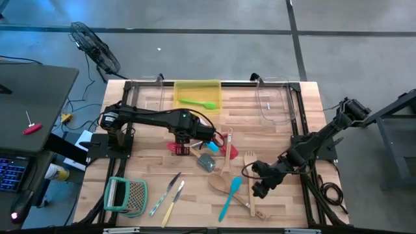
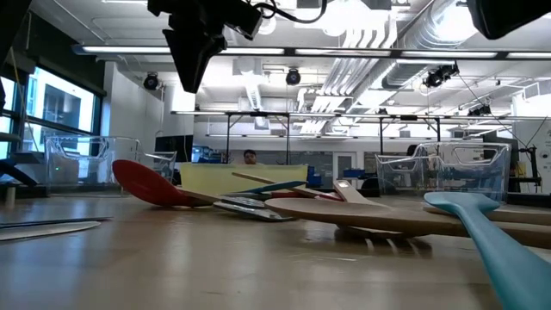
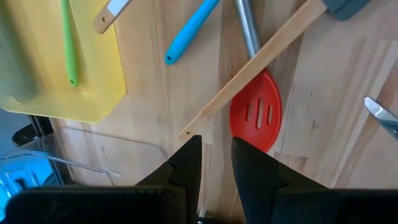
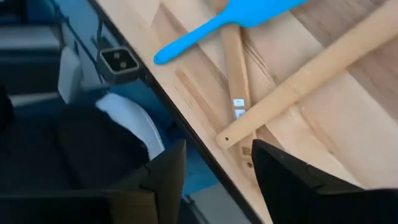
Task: Pick & Place Kitchen Items
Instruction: Put the right wooden spork ladle into the left transparent bin
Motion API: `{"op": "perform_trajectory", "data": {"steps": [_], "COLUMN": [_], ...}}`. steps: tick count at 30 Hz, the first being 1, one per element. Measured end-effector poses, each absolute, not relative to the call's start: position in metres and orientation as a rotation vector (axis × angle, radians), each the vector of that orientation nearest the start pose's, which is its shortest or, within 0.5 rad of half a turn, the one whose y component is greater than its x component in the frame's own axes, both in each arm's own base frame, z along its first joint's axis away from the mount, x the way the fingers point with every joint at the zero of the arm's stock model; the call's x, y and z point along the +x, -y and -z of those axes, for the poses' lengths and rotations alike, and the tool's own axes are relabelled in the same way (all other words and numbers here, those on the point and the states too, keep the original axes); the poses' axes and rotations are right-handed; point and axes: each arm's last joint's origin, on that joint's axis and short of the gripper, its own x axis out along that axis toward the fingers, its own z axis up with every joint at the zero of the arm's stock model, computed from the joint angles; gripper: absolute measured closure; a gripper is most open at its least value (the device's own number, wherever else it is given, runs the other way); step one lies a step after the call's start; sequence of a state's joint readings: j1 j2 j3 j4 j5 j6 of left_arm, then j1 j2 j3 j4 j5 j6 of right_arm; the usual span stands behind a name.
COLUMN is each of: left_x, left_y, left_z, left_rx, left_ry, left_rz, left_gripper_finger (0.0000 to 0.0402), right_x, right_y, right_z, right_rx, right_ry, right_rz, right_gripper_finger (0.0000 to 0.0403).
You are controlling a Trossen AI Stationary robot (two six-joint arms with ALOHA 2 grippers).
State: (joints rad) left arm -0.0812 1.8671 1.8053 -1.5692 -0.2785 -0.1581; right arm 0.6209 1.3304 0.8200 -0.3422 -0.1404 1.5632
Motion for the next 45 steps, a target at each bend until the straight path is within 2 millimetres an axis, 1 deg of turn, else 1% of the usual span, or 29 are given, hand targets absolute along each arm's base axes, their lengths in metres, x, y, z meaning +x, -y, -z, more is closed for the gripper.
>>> {"op": "perform_trajectory", "data": {"steps": [5, 8, 12, 14, 17, 20, 23, 26, 28, 30, 31, 33, 35, 37, 41, 43, 45], "left_x": [0.339, 0.338, 0.331, 0.327, 0.319, 0.313, 0.310, 0.310, 0.309, 0.308, 0.307, 0.304, 0.301, 0.297, 0.288, 0.285, 0.284], "left_y": [0.018, 0.019, 0.019, 0.018, 0.018, 0.017, 0.017, 0.017, 0.016, 0.015, 0.015, 0.014, 0.014, 0.014, 0.014, 0.016, 0.019], "left_z": [-0.306, -0.307, -0.316, -0.323, -0.333, -0.342, -0.345, -0.345, -0.342, -0.331, -0.325, -0.311, -0.297, -0.283, -0.262, -0.256, -0.253], "left_rx": [0.214, 0.228, 0.213, 0.208, 0.198, 0.179, 0.163, 0.165, 0.174, 0.199, 0.215, 0.247, 0.262, 0.274, 0.267, 0.248, 0.230], "left_ry": [-1.586, -1.588, -1.561, -1.540, -1.506, -1.477, -1.462, -1.458, -1.468, -1.510, -1.534, -1.588, -1.647, -1.702, -1.797, -1.830, -1.845], "left_rz": [-0.274, -0.246, -0.234, -0.234, -0.237, -0.250, -0.261, -0.274, -0.286, -0.298, -0.303, -0.316, -0.314, -0.311, -0.284, -0.262, -0.246], "left_gripper_finger": [0.0318, 0.0318, 0.0318, 0.0318, 0.0318, 0.0318, 0.0318, 0.0318, 0.0318, 0.0318, 0.0318, 0.0318, 0.0318, 0.0318, 0.0318, 0.0318, 0.0318], "right_x": [0.210, 0.209, 0.212, 0.212, 0.210, 0.206, 0.204, 0.205, 0.210, 0.216, 0.219, 0.228, 0.236, 0.240, 0.237, 0.231, 0.228], "right_y": [-0.155, -0.152, -0.149, -0.148, -0.147, -0.146, -0.147, -0.148, -0.151, -0.154, -0.155, -0.158, -0.162, -0.166, -0.175, -0.178, -0.182], "right_z": [-0.217, -0.215, -0.216, -0.215, -0.214, -0.211, -0.210, -0.212, -0.215, -0.221, -0.224, -0.234, -0.249, -0.266, -0.303, -0.321, -0.342], "right_rx": [1.278, 1.290, 1.293, 1.305, 1.344, 1.409, 1.475, 1.519, 1.548, 1.554, 1.543, 1.487, 1.396, 1.263, 0.978, 0.869, 0.766], "right_ry": [-1.193, -1.160, -1.016, -0.985, -1.000, -1.060, -1.124, -1.134, -1.100, -1.033, -0.983, -0.826, -0.606, -0.388, -0.033, 0.090, 0.113], "right_rz": [0.221, 0.299, 0.389, 0.417, 0.474, 0.543, 0.581, 0.574, 0.508, 0.410, 0.349, 0.212, 0.070, -0.050, -0.285, -0.349, -0.359], "right_gripper_finger": [0.0176, 0.0161, 0.0160, 0.0162, 0.0162, 0.0162, 0.0162, 0.0162, 0.0162, 0.0162, 0.0162, 0.0162, 0.0162, 0.0162, 0.0162, 0.0163, 0.0163]}}
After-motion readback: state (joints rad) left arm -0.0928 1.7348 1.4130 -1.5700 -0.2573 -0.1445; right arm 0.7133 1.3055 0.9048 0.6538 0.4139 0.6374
